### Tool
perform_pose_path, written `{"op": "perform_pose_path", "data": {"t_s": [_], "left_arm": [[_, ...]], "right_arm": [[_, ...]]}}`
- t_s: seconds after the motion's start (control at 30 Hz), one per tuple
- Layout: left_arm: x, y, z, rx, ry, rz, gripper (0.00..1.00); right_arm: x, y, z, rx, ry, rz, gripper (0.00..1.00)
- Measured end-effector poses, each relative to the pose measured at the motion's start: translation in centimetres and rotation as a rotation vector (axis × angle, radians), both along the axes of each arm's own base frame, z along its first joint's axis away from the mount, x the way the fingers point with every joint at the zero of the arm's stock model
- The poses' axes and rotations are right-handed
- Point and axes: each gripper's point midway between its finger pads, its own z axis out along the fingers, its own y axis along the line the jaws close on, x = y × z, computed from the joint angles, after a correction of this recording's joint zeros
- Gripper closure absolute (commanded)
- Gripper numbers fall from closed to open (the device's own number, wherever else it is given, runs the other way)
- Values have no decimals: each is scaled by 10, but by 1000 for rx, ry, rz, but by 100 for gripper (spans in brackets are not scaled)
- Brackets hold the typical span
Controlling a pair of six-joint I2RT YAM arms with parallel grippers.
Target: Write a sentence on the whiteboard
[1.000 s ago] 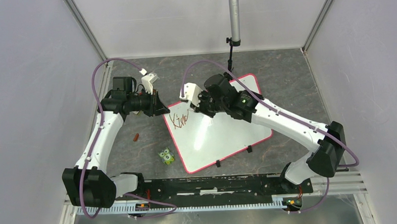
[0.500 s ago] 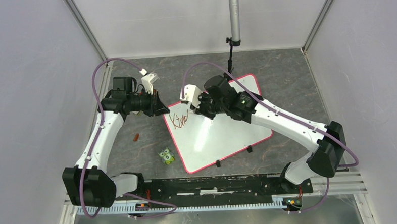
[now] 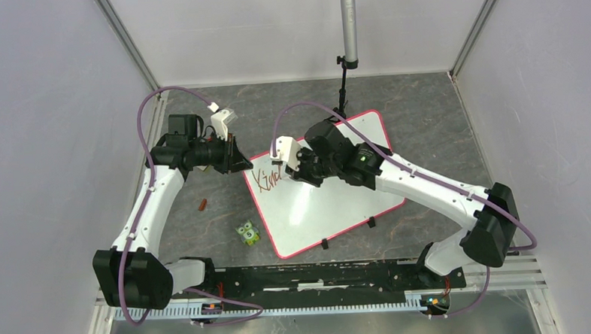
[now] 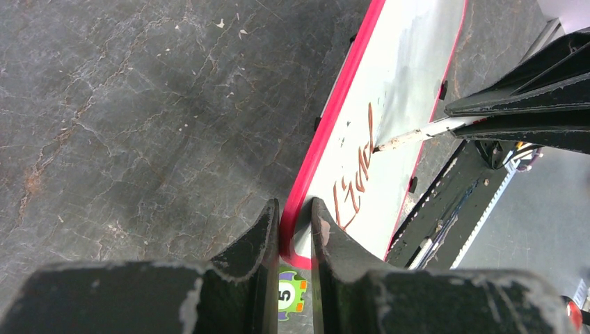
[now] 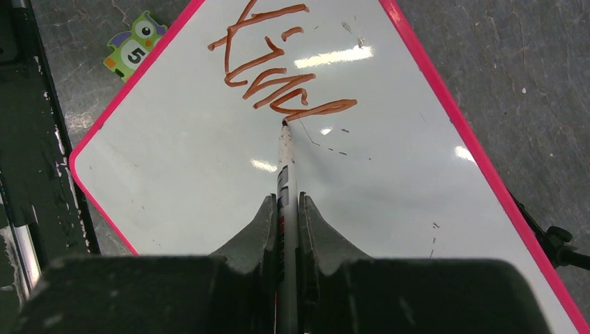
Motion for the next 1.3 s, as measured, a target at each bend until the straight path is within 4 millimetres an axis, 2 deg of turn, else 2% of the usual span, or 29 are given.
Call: {"op": "perform_pose_path", "data": {"t_s": [0.37,0.5,0.73,1.07,1.3], "left_arm": [[0,-1,0,-1,-1,-3,98],[-1,-1,1,0,-3,-6,98],[-1,-2,2,9,-22,-26,98],[-2,-8,2,12,-22,-57,98],[-2,-8,2,14,-19,-57,98]], "right_arm": [[-5,-6,-1,-21,12,5,100],[-5,-8,5,-13,5,4,100],[-1,-11,15,11,-6,-8,100],[13,-22,17,39,25,-37,100],[14,-20,19,55,25,-27,100]]}}
